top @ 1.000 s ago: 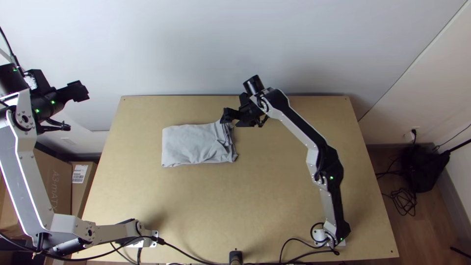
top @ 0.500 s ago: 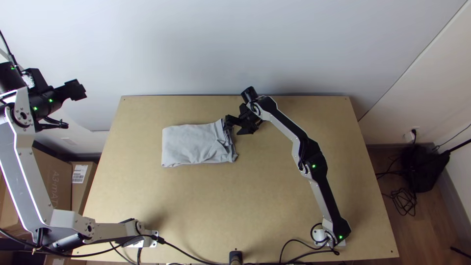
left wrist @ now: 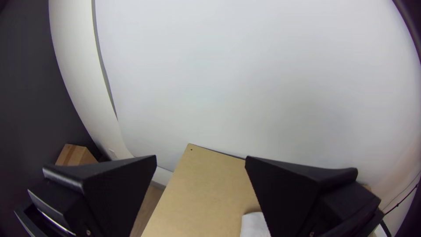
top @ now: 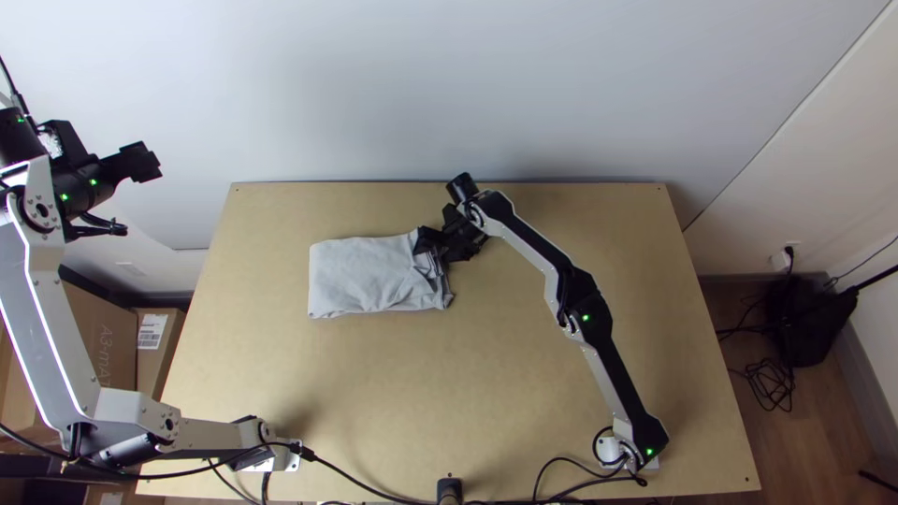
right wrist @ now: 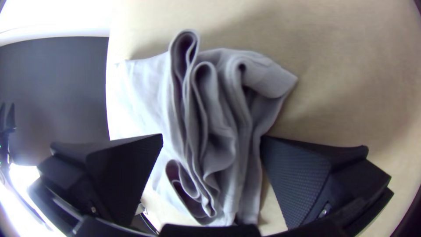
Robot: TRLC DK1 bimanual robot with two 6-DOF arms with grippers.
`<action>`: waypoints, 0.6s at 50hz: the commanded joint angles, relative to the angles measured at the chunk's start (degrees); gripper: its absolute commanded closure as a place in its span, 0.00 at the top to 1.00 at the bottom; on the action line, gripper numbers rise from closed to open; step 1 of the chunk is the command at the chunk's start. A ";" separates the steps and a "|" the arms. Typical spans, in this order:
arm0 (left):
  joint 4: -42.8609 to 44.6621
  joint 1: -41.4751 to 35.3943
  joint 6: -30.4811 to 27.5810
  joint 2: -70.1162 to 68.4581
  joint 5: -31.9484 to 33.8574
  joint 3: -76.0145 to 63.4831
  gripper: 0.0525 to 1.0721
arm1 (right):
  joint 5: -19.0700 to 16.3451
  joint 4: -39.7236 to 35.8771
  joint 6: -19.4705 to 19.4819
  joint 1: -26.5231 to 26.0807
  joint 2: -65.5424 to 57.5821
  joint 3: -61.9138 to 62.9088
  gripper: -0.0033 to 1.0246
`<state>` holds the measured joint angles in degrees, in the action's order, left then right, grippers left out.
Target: Fold the t-shirt
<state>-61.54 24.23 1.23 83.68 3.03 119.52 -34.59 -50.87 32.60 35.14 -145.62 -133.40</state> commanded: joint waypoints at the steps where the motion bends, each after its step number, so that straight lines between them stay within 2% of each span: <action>1: 0.10 0.29 -0.62 0.61 0.40 2.12 0.95 | -0.22 -0.19 0.45 1.69 -4.50 0.51 0.76; 7: 0.10 0.38 -0.80 0.70 0.40 2.12 0.95 | -0.22 -0.37 -1.84 0.90 -3.97 1.13 0.15; 9: 0.10 0.38 -0.80 0.78 0.40 2.12 0.95 | -0.22 -0.63 -2.54 -0.07 -3.09 1.83 0.02; 21: 0.72 0.29 -0.36 1.75 0.49 2.20 0.95 | -1.27 1.48 -5.88 -8.94 10.27 18.18 0.03; 30: 1.25 -0.41 1.05 3.07 0.49 2.20 0.95 | -1.27 7.98 -9.04 -19.58 22.57 34.88 0.03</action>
<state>-60.97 24.21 1.48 85.93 3.01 119.83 -36.67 -44.82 26.02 21.65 -130.54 -105.78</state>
